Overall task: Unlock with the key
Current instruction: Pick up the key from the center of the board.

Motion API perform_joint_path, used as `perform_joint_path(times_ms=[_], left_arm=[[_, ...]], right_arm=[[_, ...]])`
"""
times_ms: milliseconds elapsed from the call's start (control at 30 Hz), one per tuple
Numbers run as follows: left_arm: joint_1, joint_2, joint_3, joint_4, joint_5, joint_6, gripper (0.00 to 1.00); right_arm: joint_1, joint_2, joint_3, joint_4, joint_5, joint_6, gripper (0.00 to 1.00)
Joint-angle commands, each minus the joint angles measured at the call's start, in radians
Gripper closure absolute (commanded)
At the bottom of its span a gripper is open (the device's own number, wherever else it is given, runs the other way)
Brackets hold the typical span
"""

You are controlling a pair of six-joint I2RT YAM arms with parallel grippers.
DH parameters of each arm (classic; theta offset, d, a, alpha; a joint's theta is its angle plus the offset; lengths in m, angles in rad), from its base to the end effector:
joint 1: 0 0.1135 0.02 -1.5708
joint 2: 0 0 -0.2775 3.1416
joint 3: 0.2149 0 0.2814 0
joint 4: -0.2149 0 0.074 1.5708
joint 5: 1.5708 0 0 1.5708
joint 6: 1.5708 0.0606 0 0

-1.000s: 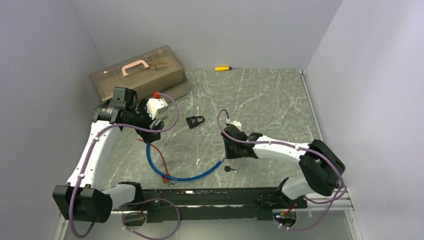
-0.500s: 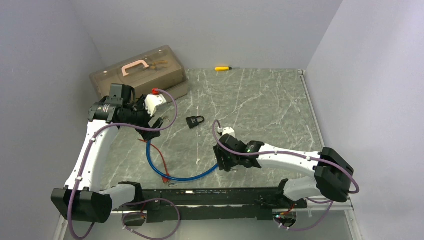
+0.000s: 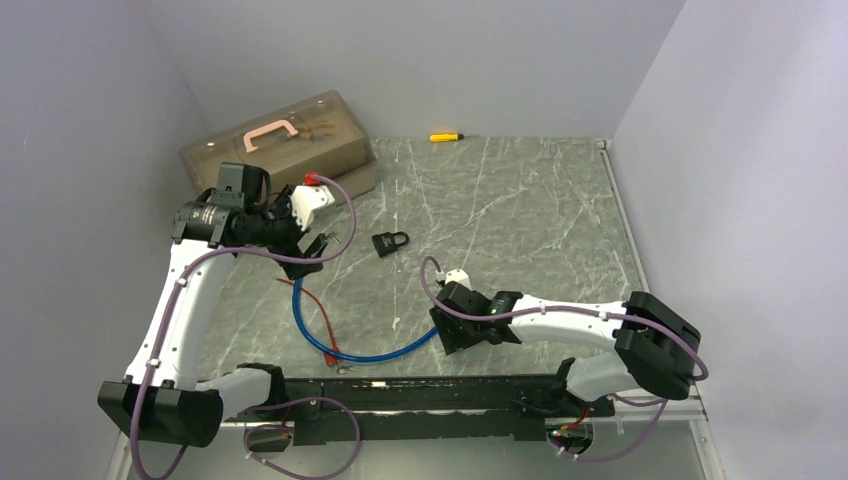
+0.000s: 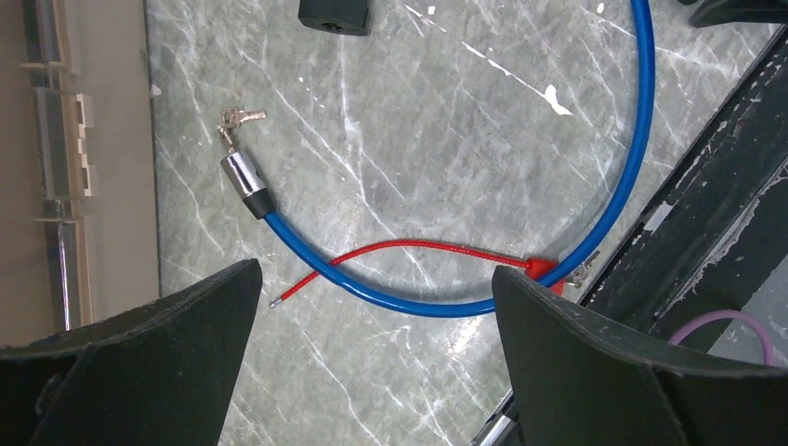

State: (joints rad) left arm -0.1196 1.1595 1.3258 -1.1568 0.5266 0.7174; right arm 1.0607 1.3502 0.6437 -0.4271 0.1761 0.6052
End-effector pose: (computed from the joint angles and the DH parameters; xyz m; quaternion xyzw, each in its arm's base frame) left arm 0.2342 -0.0588 0.3668 0.4440 0.8151 -0.1570 0.3374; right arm 0.1381 0.2252 0.1304 -0.2010 0.9516 0.1021 0.2088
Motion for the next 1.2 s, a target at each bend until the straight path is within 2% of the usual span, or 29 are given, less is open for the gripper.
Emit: perform_joint_path(times_ms=[0, 500, 667, 800, 1033, 1167], left_arm=[[-0.015, -0.027, 0.044, -0.027, 0.025, -0.006, 0.00], [-0.060, -0.027, 0.074, -0.026, 0.014, -0.024, 0.01], [-0.068, -0.026, 0.066, -0.020, 0.019, -0.031, 0.01], [-0.072, -0.033, 0.058, -0.014, 0.015, -0.032, 0.01], [-0.075, -0.049, 0.044, 0.001, 0.041, -0.037, 0.01], [-0.077, -0.114, -0.019, 0.105, 0.152, -0.049, 0.01]], right_arm=[[0.013, 0.023, -0.020, 0.047, -0.003, 0.005, 0.36], [0.038, 0.105, 0.063, -0.039, 0.058, 0.000, 0.74], [0.037, 0.072, 0.077, -0.047, 0.076, 0.018, 0.78], [0.023, 0.033, 0.086, -0.050, 0.098, 0.031, 0.87], [-0.022, -0.100, 0.108, -0.003, 0.076, 0.031, 0.88], [-0.022, -0.197, 0.159, 0.021, 0.051, 0.022, 0.88]])
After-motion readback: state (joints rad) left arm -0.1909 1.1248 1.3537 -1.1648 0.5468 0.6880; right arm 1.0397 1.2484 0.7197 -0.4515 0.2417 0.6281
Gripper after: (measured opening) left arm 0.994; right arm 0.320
